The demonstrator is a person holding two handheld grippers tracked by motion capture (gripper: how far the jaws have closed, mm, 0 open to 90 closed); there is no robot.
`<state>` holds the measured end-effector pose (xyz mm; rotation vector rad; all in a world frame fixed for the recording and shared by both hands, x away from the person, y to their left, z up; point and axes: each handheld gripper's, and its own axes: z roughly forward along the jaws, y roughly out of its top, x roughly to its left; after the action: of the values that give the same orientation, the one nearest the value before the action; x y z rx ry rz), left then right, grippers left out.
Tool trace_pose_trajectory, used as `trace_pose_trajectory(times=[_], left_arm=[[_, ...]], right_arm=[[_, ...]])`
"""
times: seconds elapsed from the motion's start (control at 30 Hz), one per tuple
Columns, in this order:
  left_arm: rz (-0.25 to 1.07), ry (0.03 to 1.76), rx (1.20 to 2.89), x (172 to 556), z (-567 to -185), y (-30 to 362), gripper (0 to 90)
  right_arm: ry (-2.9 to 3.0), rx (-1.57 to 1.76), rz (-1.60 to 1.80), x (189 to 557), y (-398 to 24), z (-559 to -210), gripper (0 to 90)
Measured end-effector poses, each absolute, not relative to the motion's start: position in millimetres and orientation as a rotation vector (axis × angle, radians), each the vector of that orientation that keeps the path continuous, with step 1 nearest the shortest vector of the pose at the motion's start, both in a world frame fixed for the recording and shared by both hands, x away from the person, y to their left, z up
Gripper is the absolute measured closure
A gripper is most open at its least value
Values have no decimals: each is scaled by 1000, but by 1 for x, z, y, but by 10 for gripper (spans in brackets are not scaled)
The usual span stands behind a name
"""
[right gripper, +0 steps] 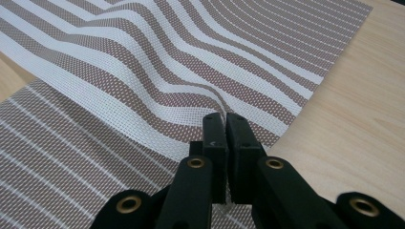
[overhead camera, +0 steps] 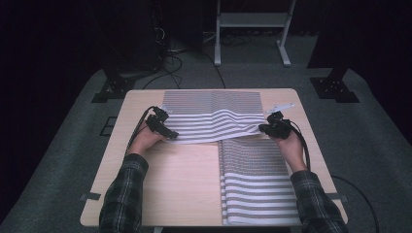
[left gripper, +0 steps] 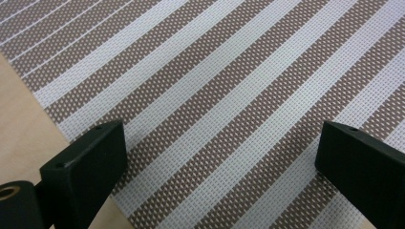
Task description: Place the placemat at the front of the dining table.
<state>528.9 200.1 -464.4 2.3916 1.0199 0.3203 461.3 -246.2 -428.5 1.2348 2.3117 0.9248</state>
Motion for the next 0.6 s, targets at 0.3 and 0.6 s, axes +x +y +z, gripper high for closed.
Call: trace_pose_trajectory(times=[0.3,0.6], left_arm=[[362,1075,2344,541,-466,200,25],[359,1076,2307,536,-467,201,26]], right_arm=[[2308,1263,902,484,-247,-438,872],[2280,1258,966,482,-252,-432,558]])
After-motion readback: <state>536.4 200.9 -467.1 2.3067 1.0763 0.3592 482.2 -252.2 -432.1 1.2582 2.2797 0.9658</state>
